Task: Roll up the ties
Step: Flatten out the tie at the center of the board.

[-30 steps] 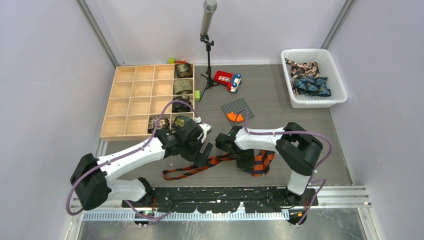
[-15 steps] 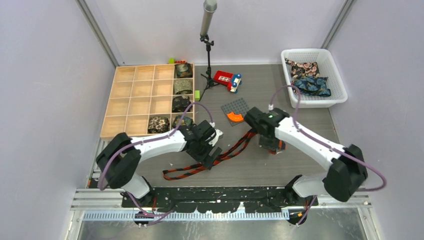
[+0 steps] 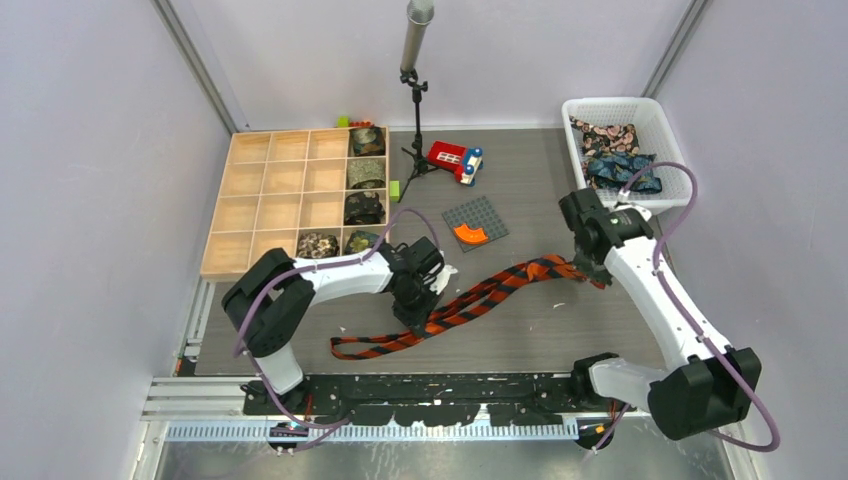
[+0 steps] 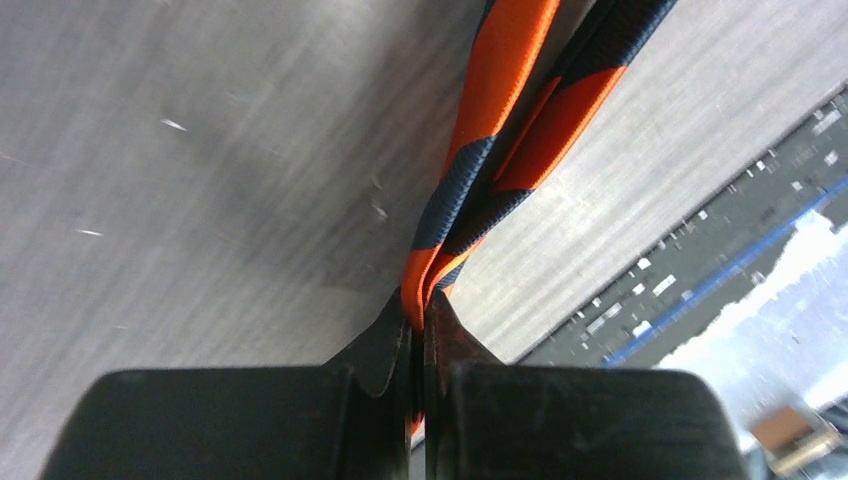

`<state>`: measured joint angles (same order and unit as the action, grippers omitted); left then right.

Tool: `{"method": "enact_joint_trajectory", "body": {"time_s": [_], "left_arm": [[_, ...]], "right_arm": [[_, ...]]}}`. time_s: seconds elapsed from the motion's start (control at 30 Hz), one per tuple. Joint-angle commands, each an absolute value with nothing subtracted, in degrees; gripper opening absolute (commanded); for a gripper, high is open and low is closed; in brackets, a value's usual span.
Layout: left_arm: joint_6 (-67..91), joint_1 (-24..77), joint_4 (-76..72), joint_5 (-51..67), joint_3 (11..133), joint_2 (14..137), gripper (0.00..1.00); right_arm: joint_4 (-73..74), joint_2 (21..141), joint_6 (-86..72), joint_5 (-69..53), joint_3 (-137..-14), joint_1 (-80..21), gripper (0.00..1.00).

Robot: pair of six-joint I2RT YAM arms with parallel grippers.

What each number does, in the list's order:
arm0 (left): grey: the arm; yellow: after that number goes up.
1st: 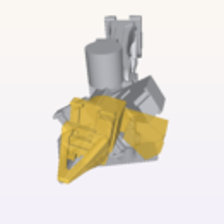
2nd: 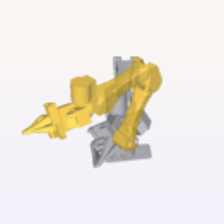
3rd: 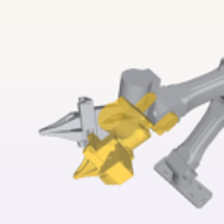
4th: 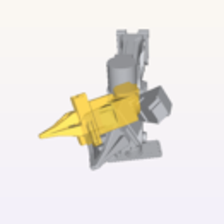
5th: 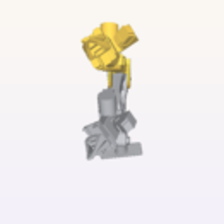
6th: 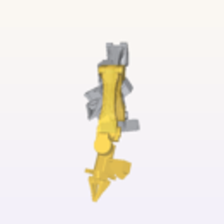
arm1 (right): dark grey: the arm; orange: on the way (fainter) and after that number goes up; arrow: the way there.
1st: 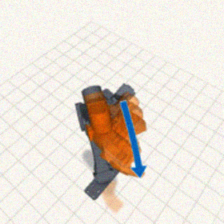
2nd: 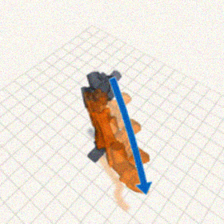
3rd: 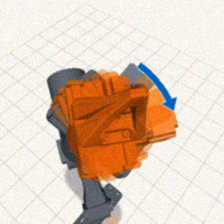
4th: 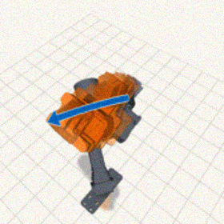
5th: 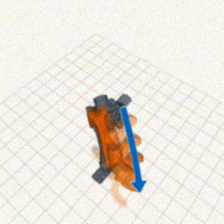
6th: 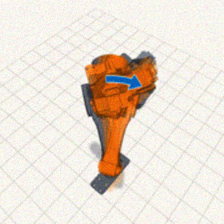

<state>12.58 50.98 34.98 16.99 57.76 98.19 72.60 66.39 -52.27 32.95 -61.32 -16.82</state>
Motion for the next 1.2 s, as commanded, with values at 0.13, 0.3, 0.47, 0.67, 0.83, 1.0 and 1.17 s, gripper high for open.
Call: {"method": "enact_joint_trajectory", "body": {"time_s": [0.13,0.3,0.47,0.67,0.83,1.0,1.17], "left_arm": [[17.26,46.9,39.94,36.47,56.0,94.43,0.0],[17.27,41.92,41.44,41.46,53.4,91.92,0.0],[16.03,40.56,42.93,40.74,52.38,93.12,0.0],[16.51,40.35,42.7,36.73,51.92,93.61,0.02],[16.48,40.39,44.49,32.91,53.68,92.13,0.19],[15.98,40.4,49.19,25.59,57.03,88.48,0.38],[17.82,40.39,50.41,19.63,59.18,83.65,0.47]], "right_arm": [[63.55,72.74,-43.69,26.57,-62.56,-0.98,0.0],[59.95,80.23,-42.19,24.79,-64.31,3.28,0.0],[56.74,87.43,-41.46,24.1,-62.49,6.42,0.0],[52.74,92.51,-39.05,20.17,-60.91,11.24,0.31],[56.59,88.68,-37.2,15.44,-66.68,11.48,0.77],[60.05,78.56,-37.67,9.36,-68.99,9.06,0.78],[53.3,65.41,-43.88,1.99,-58.37,1.74,0.78]]}}
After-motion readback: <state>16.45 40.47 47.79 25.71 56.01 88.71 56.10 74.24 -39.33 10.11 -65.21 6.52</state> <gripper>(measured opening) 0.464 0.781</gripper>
